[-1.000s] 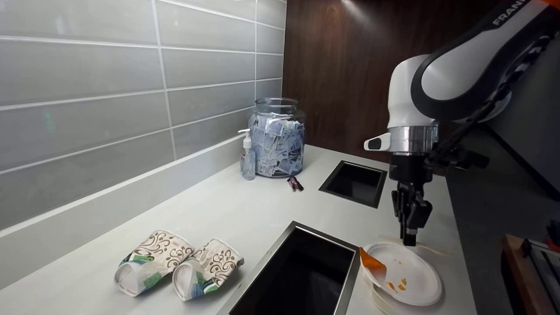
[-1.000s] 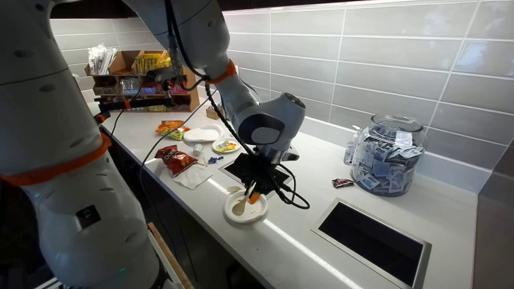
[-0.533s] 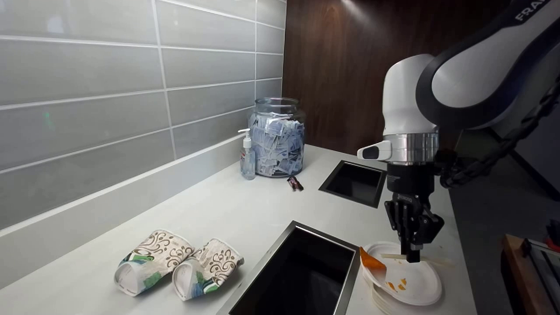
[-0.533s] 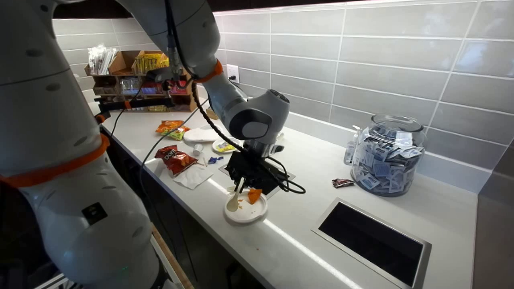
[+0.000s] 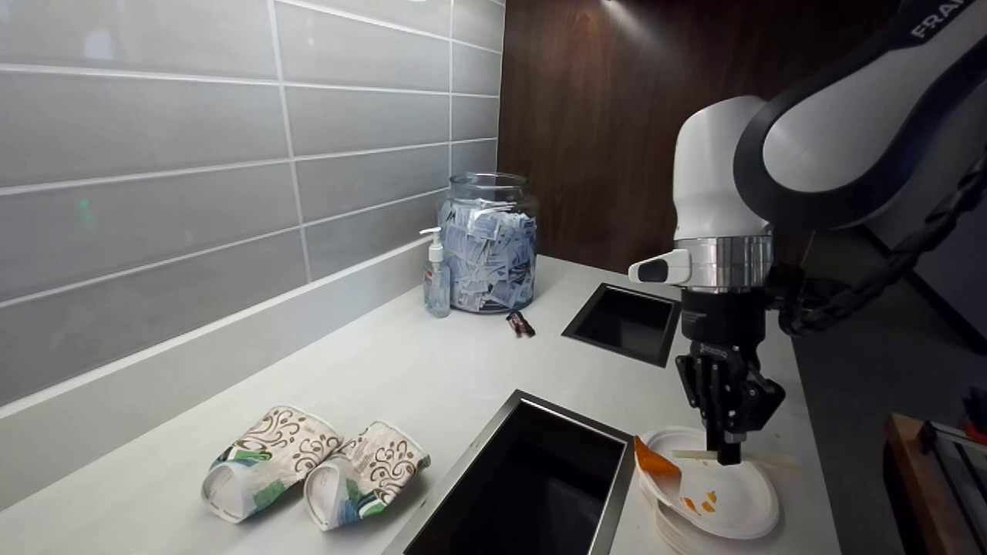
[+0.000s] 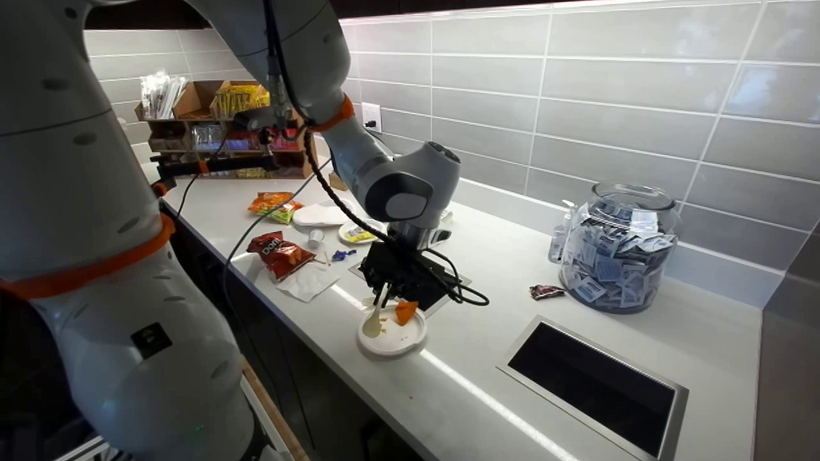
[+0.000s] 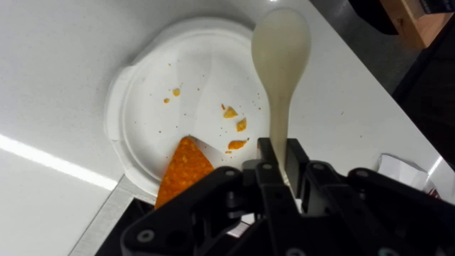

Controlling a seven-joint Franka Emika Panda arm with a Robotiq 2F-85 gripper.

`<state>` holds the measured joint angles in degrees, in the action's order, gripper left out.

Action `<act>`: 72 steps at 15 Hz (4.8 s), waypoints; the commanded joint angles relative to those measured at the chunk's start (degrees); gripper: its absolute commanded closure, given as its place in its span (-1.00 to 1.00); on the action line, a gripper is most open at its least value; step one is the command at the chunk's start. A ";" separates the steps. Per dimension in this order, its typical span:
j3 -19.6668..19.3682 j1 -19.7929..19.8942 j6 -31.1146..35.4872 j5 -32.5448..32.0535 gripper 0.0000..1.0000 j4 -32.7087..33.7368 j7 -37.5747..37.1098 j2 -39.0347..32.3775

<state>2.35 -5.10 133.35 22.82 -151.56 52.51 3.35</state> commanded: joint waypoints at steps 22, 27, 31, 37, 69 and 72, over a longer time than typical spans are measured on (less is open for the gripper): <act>3.53 -2.61 -0.35 -1.65 0.93 3.00 34.13 -2.60; 3.67 -2.60 -1.13 -1.24 0.93 3.35 37.20 -3.28; 3.75 -2.34 -1.92 -1.33 0.93 4.17 39.09 -4.74; 4.44 -2.11 -0.73 -1.75 0.93 5.70 43.77 -7.53; 6.55 -1.51 -3.28 -8.33 0.93 8.94 49.14 -9.83; 6.31 -1.24 -5.04 -9.15 0.93 9.40 49.30 -10.29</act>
<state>8.46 -7.23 130.47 15.27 -142.47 101.54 -6.60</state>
